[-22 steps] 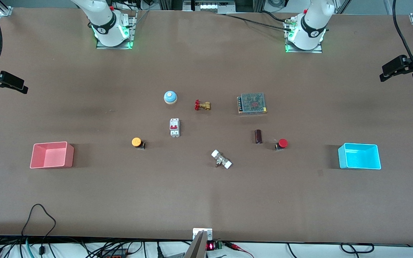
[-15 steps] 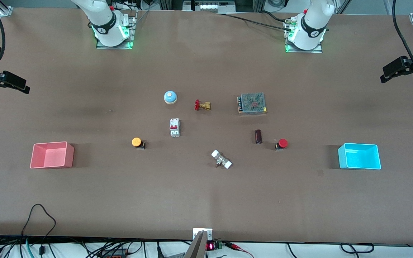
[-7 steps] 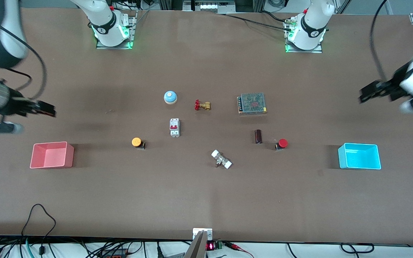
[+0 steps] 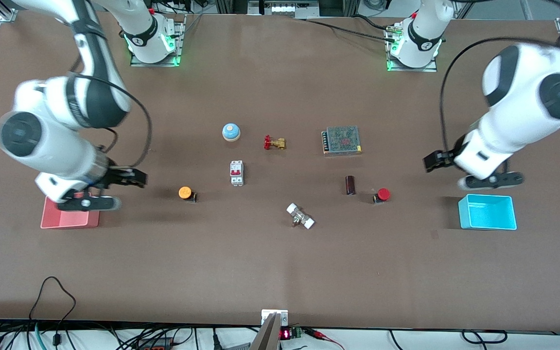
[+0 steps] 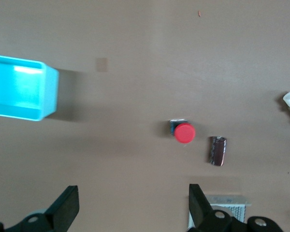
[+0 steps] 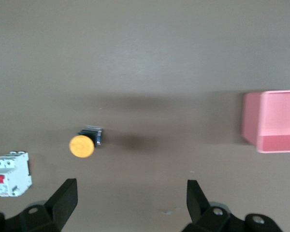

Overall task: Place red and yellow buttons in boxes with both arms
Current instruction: 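Reach the right gripper to the yellow button while the left gripper reaches red, then close the right gripper on the yellow button while the left gripper grips red, then move the right gripper over the pink box while the left gripper nears cyan, then release the red button into the cyan box while the right gripper lowers yellow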

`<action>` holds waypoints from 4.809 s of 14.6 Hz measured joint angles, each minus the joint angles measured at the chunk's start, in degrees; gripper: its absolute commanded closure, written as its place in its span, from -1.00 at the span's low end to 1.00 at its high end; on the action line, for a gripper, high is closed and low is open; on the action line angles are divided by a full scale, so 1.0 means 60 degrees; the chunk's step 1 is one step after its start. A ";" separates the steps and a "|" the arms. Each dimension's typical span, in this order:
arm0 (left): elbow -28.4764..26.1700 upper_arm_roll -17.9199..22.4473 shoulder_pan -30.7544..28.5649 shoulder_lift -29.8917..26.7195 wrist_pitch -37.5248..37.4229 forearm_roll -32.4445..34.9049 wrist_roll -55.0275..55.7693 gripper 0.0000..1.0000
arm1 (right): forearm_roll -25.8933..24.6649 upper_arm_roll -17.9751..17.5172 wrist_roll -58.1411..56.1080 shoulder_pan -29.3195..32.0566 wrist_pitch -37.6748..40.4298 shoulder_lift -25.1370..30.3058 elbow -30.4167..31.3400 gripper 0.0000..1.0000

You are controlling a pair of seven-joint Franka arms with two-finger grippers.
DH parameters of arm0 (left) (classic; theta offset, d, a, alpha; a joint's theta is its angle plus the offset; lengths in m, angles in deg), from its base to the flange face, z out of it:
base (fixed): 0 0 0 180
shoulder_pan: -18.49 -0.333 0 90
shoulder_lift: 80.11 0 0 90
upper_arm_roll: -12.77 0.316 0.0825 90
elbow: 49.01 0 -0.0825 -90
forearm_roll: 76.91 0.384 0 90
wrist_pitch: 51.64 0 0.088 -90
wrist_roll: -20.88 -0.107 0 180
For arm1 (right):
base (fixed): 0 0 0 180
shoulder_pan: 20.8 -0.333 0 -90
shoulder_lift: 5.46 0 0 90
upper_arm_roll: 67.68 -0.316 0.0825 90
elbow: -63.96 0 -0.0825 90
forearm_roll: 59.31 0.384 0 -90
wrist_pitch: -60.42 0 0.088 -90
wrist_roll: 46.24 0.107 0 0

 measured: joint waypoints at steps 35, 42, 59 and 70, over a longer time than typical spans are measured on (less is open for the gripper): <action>-0.1452 -0.0223 0.0769 0.3074 0.5456 0.0333 0.1217 0.99 | 0.1123 0.0043 0.0016 -0.0971 -0.1356 -0.2786 -0.0117 0.29; -0.0215 -0.0103 0.0110 0.2873 0.3739 0.0511 0.0693 0.99 | 0.1121 0.0343 -0.0013 -0.0760 -0.1433 -0.2664 -0.0889 0.29; -0.0026 -0.0028 -0.3981 0.3240 0.4870 0.0523 -0.5854 0.99 | 0.0341 0.2355 -0.5695 0.1290 0.0194 -0.2026 -0.1032 0.28; -0.0372 -0.0101 -0.4005 0.3731 0.5704 0.0523 -0.5947 -1.00 | 0.0332 0.2360 -0.6066 0.2051 -0.0237 -0.3055 -0.1243 0.28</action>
